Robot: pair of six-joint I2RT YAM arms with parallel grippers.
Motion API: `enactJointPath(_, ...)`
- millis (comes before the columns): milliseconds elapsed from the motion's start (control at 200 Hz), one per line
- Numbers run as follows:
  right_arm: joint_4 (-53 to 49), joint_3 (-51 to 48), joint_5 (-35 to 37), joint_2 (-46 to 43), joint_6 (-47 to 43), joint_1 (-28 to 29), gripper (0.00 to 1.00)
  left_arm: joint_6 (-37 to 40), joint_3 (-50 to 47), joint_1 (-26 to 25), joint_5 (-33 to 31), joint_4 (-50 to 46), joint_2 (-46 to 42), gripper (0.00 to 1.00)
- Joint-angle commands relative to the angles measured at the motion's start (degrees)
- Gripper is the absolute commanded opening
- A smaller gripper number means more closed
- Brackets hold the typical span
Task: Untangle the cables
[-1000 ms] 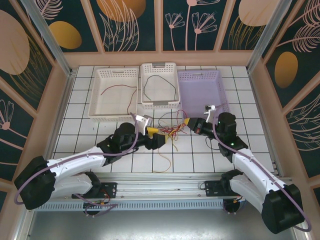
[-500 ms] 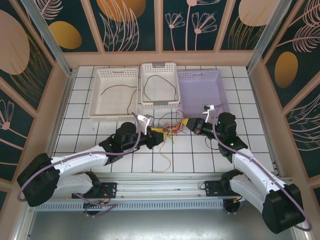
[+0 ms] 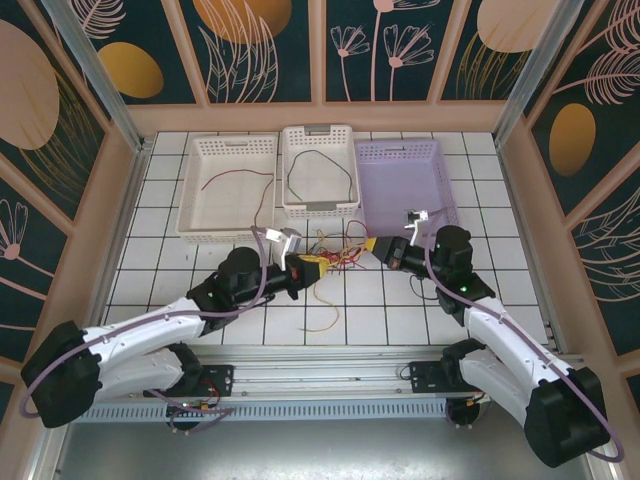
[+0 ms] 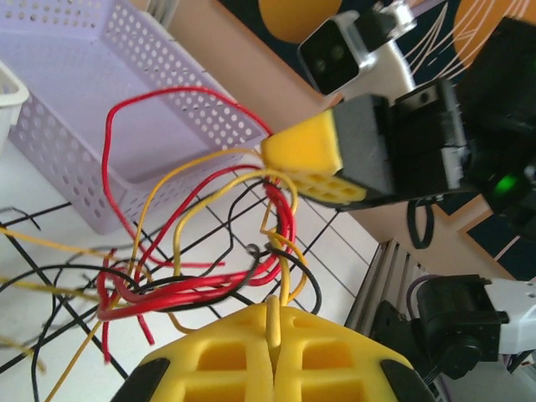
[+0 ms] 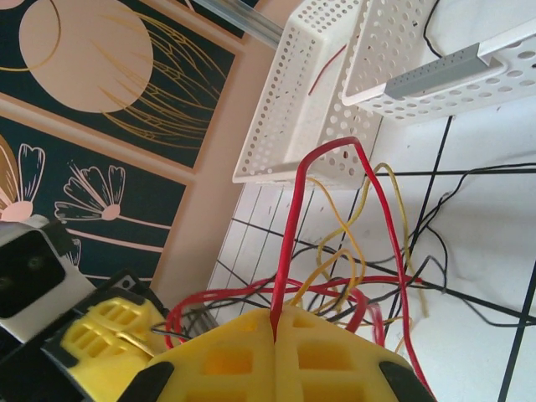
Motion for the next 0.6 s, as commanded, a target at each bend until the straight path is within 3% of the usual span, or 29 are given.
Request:
enactJointPath(0, 1.72, -0.70, 0.20, 0.11, -0.35, 0.50, 0.00, 0.45, -0.71, -0.13, -0.77, 0.15, -3.02, 0.00)
enactJointPath(80, 1.73, -0.70, 0.06, 0.25, -0.47, 0.46, 0.00, 0.38, -0.61, -0.11, -0.36, -0.56, -3.68, 0.15)
enactJointPath(125, 1.73, -0.72, -0.02, 0.25, -0.51, 0.50, 0.00, 0.45, -0.48, -0.18, 0.32, -0.65, -3.83, 0.31)
enactJointPath(230, 1.82, -0.61, -0.17, 0.36, -0.50, 0.50, 0.00, 0.78, -0.21, -0.15, 0.88, -1.44, -4.12, 0.36)
enactJointPath(325, 1.99, -0.52, -0.54, 0.22, -0.40, 0.54, 0.00, 1.02, 0.09, -0.13, 1.33, -1.88, -4.06, 0.53)
enactJointPath(425, 1.82, -0.52, -0.50, 0.01, -0.42, 0.56, 0.00, 1.43, 0.74, -0.11, 2.01, -2.48, -3.40, 0.57)
enactJointPath(596, 1.51, -0.43, -0.51, -0.05, -0.46, 0.64, 0.00, 2.53, 1.63, -0.10, 2.24, -4.17, -2.87, 0.57)
